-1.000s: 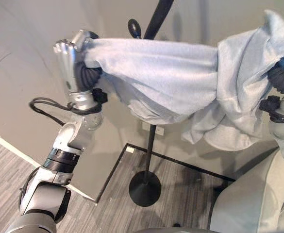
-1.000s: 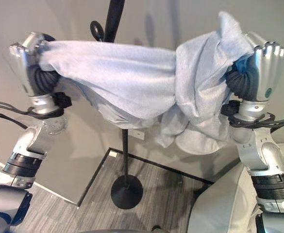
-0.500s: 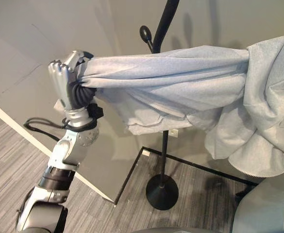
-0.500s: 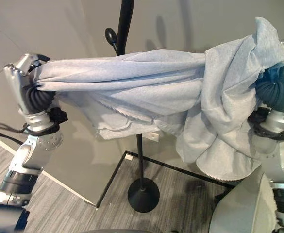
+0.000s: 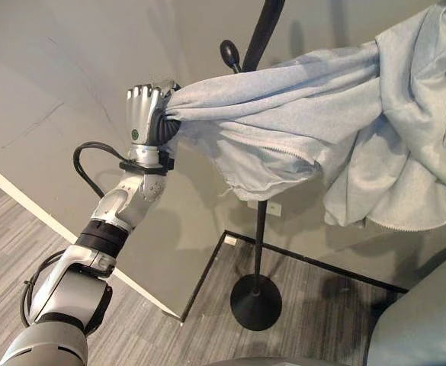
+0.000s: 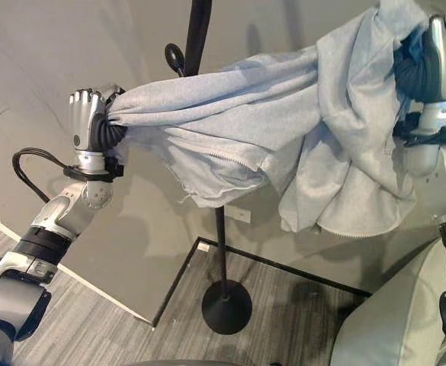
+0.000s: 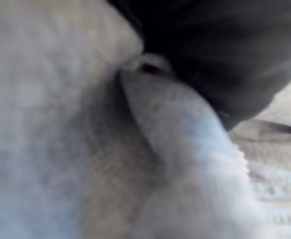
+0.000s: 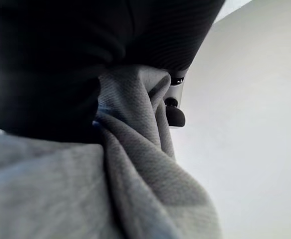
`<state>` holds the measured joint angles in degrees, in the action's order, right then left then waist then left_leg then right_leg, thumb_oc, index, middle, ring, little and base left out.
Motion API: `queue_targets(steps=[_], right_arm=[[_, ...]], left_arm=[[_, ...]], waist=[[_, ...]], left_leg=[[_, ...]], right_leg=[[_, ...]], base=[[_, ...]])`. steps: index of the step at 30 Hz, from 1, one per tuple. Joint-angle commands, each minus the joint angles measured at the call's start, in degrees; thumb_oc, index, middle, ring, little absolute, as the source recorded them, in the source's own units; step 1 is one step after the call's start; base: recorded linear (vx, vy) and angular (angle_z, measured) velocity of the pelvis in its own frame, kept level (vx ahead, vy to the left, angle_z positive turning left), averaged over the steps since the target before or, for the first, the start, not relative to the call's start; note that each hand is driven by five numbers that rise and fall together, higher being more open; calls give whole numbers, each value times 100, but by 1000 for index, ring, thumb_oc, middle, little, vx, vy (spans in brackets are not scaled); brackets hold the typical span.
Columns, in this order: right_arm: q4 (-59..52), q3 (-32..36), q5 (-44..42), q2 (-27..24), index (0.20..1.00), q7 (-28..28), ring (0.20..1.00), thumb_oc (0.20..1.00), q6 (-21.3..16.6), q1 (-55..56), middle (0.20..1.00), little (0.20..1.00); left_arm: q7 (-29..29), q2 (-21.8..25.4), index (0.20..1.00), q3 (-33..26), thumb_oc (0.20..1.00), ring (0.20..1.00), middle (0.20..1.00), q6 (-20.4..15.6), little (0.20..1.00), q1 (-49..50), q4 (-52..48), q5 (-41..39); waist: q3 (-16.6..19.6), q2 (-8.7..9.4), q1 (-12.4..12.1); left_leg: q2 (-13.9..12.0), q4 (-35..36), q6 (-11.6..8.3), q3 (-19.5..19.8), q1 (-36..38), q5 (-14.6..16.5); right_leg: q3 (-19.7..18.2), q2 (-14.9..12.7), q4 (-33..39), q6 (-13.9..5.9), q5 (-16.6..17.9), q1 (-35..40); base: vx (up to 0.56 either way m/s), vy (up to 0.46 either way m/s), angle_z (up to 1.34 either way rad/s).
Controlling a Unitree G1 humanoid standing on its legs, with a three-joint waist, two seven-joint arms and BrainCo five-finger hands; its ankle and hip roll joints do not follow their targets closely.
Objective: Hang the clothes on the sofa on the clothes rack.
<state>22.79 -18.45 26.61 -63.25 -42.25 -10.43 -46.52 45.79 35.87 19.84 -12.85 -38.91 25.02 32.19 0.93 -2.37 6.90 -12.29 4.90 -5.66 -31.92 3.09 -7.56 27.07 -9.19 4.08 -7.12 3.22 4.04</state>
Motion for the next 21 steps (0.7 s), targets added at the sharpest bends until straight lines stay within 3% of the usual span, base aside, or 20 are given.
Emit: queue_targets(steps=[1, 6, 8, 15, 20, 21], right_arm=[[137, 166, -684, 307, 200, 363, 200, 200, 43, 18, 200, 200], [1038, -150, -1101, 961, 200, 757, 200, 200, -53, 372, 200, 200], [1105, -286, -1190, 1454, 200, 963, 200, 200, -104, 556, 200, 200], [831, -212, -1321, 2348, 200, 976, 200, 200, -243, 1057, 200, 200], [37, 65, -1538, 3140, 200, 872, 200, 200, -399, 1873, 200, 200], [-66, 87, -1627, 3279, 347, 863, 347, 347, -435, 2019, 347, 347]], left_arm=[[-358, 155, 200, -394, 200, 200, 200, 198, 200, 52, 370, -577], [-791, -540, 200, -206, 200, 200, 200, 164, 200, 658, 1433, -1057], [-935, -1007, 200, -144, 200, 200, 200, 130, 200, 1011, 2092, -1339], [-1192, -1747, 200, 185, 200, 200, 200, -62, 200, 1598, 2360, -1612], [-1380, -2400, 200, 299, 200, 200, 200, -281, 200, 2014, 2153, -2373], [-1434, -2535, 200, 305, 200, 200, 200, -352, 200, 2068, 2124, -2682]], waist=[[83, 448, -67], [-14, 477, -103], [-65, 492, -107], [-176, 487, -106], [-257, 458, -30], [-260, 456, -21]], left_leg=[[-231, -129, -491, -16, 745, 58], [-278, -153, -499, -48, 720, 13], [-300, -144, -510, -69, 690, -15], [-352, -119, -514, -123, 645, -51], [-377, -132, -493, -172, 674, -50], [-378, -132, -488, -179, 678, -50]], right_leg=[[-437, 23, -67, -133, -133, 67], [-415, 69, -31, -87, -144, 72], [-420, 94, 3, -65, -143, 51], [-454, 108, 32, -41, -111, -34], [-485, 124, 27, -11, -108, -50], [-486, 123, 23, -6, -110, -50]], base=[[11, -56, -2], [13, -51, 1], [27, -53, -1], [3, -6, -1], [0, 0, 0], [-2, 3, -4]])
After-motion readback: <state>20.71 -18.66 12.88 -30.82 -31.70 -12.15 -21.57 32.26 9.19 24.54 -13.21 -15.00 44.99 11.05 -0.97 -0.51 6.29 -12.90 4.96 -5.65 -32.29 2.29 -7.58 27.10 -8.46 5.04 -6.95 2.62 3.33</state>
